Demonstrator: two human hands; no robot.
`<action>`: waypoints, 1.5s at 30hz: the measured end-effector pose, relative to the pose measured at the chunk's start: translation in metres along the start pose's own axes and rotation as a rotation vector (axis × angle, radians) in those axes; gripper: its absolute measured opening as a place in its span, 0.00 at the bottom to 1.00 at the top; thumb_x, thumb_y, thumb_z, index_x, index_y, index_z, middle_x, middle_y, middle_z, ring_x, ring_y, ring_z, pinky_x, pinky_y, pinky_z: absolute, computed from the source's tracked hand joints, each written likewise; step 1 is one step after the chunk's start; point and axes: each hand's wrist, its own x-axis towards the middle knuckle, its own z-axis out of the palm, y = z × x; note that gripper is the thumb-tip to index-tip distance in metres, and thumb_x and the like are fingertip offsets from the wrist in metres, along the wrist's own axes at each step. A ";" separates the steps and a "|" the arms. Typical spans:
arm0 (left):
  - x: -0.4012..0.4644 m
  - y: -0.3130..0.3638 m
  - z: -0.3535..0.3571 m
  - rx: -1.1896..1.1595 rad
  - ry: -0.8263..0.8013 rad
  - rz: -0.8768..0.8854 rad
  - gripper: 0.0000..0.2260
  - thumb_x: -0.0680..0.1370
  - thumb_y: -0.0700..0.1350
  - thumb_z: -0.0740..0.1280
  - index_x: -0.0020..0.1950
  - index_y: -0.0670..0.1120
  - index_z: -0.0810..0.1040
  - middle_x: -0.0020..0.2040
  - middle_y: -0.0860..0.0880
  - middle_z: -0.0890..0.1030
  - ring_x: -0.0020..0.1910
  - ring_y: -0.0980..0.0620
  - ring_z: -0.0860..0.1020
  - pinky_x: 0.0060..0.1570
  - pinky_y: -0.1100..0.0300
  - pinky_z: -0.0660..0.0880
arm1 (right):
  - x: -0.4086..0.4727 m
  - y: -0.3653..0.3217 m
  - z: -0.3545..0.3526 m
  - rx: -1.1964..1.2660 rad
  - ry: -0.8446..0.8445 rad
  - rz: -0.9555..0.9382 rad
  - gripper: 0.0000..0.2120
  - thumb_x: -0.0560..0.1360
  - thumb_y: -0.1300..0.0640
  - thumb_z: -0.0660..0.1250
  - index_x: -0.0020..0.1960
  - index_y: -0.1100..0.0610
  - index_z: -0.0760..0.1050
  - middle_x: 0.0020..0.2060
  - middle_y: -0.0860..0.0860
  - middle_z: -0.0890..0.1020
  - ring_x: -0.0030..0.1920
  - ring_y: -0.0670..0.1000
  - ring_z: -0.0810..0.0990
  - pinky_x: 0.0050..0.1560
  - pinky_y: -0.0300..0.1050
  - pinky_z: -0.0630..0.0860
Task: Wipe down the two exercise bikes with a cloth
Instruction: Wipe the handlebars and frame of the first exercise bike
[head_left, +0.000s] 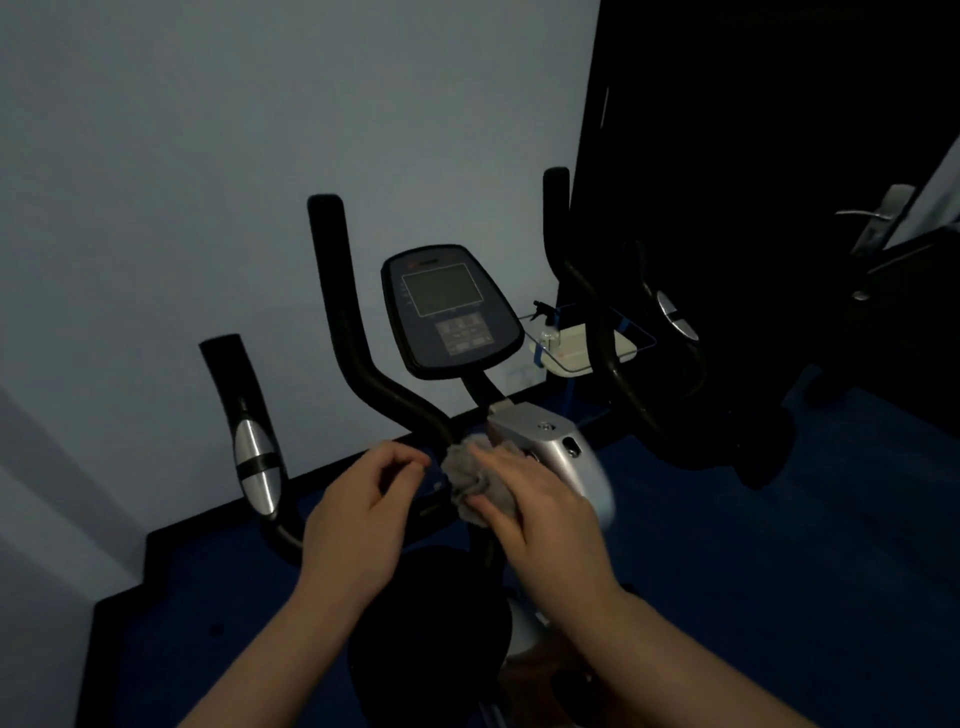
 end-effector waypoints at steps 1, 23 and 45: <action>0.001 0.000 0.001 0.028 0.002 0.002 0.06 0.77 0.53 0.62 0.44 0.62 0.78 0.43 0.63 0.82 0.46 0.62 0.78 0.47 0.57 0.74 | 0.008 -0.002 0.001 0.000 0.001 0.027 0.19 0.78 0.50 0.62 0.69 0.46 0.69 0.63 0.46 0.78 0.64 0.46 0.73 0.63 0.43 0.70; 0.001 -0.002 0.001 0.182 0.011 -0.036 0.09 0.77 0.55 0.60 0.39 0.59 0.78 0.35 0.57 0.81 0.38 0.64 0.76 0.33 0.62 0.66 | 0.005 -0.011 0.010 0.177 0.115 -0.033 0.22 0.74 0.61 0.69 0.67 0.52 0.74 0.66 0.47 0.75 0.66 0.41 0.72 0.66 0.36 0.68; -0.016 0.000 -0.010 0.137 -0.170 0.068 0.08 0.79 0.52 0.59 0.52 0.59 0.78 0.46 0.62 0.80 0.45 0.67 0.76 0.41 0.67 0.71 | -0.022 -0.011 0.024 0.289 0.261 0.066 0.22 0.71 0.60 0.71 0.63 0.46 0.75 0.62 0.42 0.75 0.62 0.45 0.70 0.63 0.30 0.65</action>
